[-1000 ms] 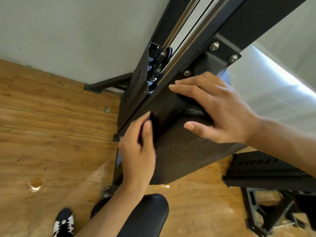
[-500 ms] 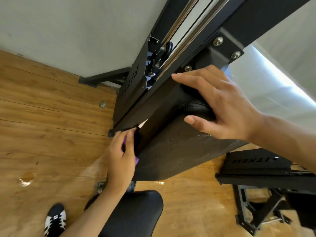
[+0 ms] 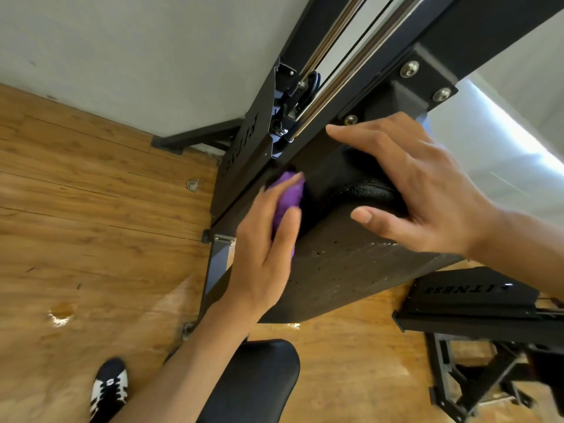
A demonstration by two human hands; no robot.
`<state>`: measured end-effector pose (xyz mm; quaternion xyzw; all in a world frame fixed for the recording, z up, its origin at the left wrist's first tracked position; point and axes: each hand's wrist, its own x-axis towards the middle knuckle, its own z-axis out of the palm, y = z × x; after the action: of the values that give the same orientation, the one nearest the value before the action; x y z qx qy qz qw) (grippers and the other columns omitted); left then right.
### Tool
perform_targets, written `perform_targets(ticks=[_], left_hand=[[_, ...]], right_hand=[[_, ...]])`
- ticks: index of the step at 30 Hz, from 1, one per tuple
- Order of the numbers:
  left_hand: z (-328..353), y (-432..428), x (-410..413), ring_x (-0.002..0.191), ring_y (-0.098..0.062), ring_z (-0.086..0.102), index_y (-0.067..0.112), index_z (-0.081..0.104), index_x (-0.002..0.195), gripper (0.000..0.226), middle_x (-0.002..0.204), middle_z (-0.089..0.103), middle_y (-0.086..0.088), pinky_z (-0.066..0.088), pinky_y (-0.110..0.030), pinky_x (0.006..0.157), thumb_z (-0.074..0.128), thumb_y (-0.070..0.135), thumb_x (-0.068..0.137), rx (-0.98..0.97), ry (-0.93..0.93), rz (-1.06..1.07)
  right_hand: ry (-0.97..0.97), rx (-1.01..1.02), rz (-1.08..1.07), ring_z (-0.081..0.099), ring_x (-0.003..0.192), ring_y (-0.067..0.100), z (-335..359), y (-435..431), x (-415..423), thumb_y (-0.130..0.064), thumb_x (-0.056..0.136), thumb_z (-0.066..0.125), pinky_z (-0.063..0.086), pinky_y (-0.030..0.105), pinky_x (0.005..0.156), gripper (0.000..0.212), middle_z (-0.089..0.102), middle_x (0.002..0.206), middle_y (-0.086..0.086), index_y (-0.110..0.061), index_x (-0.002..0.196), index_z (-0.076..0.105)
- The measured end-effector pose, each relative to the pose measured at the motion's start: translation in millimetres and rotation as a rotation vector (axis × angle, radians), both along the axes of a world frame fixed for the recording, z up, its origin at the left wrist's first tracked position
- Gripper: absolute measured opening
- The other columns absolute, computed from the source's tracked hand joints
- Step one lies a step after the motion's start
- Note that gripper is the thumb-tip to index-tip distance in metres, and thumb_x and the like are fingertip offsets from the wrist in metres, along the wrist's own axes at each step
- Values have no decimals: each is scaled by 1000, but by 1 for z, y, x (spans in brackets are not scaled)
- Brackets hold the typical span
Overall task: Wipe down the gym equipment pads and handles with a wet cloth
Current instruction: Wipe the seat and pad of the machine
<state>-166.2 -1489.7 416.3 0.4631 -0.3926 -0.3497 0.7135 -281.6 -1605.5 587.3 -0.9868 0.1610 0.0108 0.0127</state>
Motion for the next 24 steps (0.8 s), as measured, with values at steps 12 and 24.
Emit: perform_targets(ticks=[12, 24], left_hand=[[2, 16, -10, 103, 7, 62, 18, 52, 142, 44, 113, 61, 23, 47, -10, 85, 39, 43, 110, 75, -58, 163], [-37, 19, -10, 72, -3, 61, 6, 65, 125, 28, 95, 67, 2, 46, -13, 66, 49, 13, 104, 9, -191, 254]], right_hand=[[3, 12, -19, 55, 118, 28, 1, 0, -1, -56, 96, 45, 46, 49, 96, 71, 57, 135, 9, -10, 150, 43], [-5, 5, -17, 55, 117, 30, 1, 0, -1, -55, 96, 46, 46, 47, 98, 71, 57, 133, 12, -7, 149, 44]])
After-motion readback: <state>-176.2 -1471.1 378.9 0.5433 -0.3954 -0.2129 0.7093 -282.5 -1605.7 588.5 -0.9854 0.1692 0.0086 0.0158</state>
